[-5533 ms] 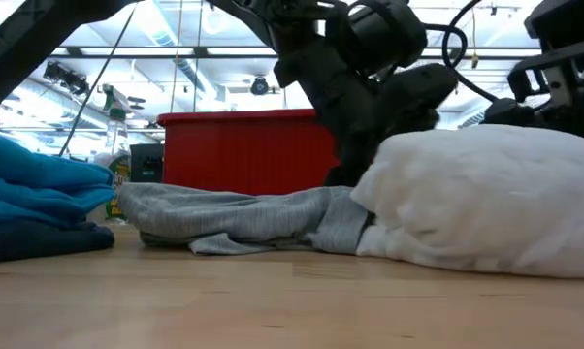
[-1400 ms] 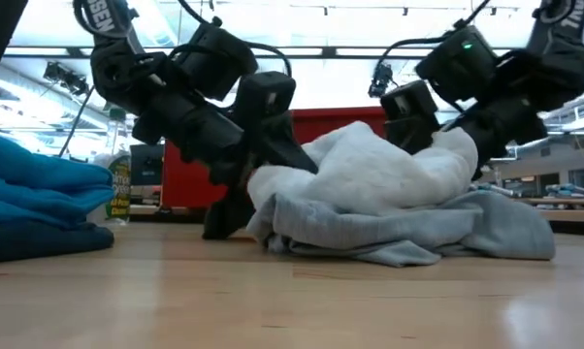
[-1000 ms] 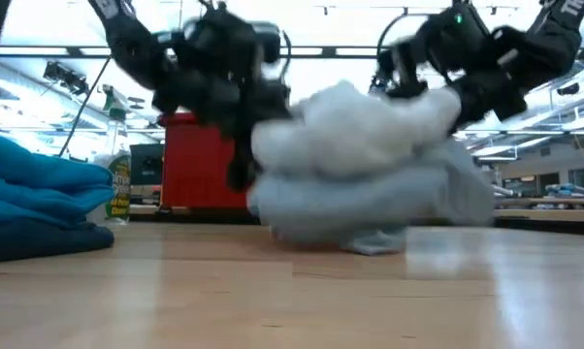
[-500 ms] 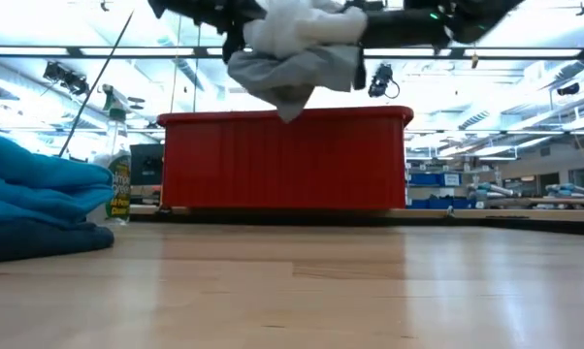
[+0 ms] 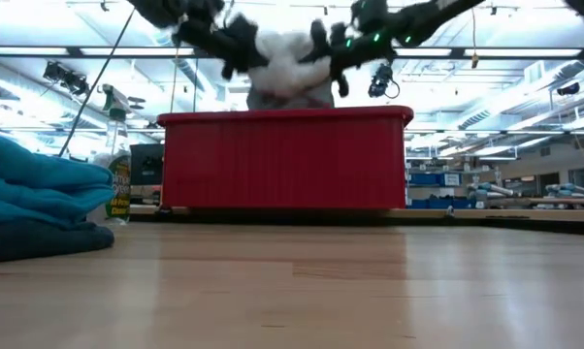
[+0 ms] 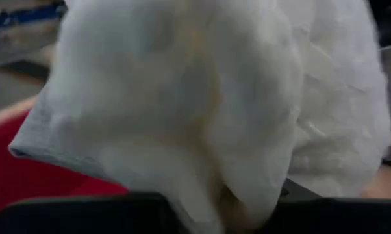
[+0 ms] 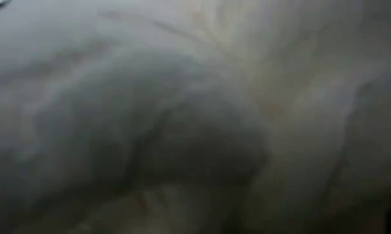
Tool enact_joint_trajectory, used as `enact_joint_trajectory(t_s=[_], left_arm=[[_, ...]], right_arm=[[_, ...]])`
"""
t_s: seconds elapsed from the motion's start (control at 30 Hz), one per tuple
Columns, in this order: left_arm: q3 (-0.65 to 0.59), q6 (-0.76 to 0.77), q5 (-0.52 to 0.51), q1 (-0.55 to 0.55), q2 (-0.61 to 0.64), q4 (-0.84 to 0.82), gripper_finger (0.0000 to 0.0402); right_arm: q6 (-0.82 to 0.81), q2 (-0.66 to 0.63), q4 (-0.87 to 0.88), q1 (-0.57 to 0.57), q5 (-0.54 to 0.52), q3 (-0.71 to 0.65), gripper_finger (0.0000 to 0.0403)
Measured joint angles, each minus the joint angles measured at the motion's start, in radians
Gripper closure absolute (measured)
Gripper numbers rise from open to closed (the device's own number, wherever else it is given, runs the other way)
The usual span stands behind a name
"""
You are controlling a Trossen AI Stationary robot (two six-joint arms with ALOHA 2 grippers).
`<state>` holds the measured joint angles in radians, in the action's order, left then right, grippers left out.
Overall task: Fold laundry
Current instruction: Put the gray and white shirts into the red laundry bin, then put the dark and light blue shorts into the red laundry bin
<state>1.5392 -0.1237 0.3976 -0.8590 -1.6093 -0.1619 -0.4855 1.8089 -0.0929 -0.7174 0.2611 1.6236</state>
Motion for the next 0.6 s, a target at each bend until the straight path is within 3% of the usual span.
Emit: enact_joint_trajectory(t_s=[0.13, 0.2, 0.33, 0.4, 0.47, 0.6], left_arm=[[-0.005, 0.028, -0.057, -0.056, -0.118, 0.025, 0.0310], [-0.009, 0.030, -0.063, -0.078, -0.159, 0.021, 0.0305], [-0.009, 0.064, -0.078, -0.105, -0.176, 0.020, 0.0270], [-0.009, 0.064, -0.092, -0.110, -0.174, 0.021, 0.0243], [-0.009, 0.064, -0.098, -0.108, -0.170, 0.018, 0.0215], [-0.006, 0.051, -0.123, -0.107, -0.164, -0.053, 0.0168]], right_arm=[[0.009, 0.100, 0.103, -0.056, -0.024, 0.062, 0.0260], [0.003, 0.123, 0.175, -0.078, -0.020, 0.071, 0.0210], [-0.021, 0.117, 0.279, -0.111, -0.015, 0.078, 0.0067], [-0.044, 0.100, 0.337, -0.122, -0.049, 0.078, 0.0024], [-0.054, 0.083, 0.376, -0.127, -0.076, 0.078, 0.0022], [-0.023, 0.036, 0.386, -0.138, -0.103, 0.077, 0.0062]])
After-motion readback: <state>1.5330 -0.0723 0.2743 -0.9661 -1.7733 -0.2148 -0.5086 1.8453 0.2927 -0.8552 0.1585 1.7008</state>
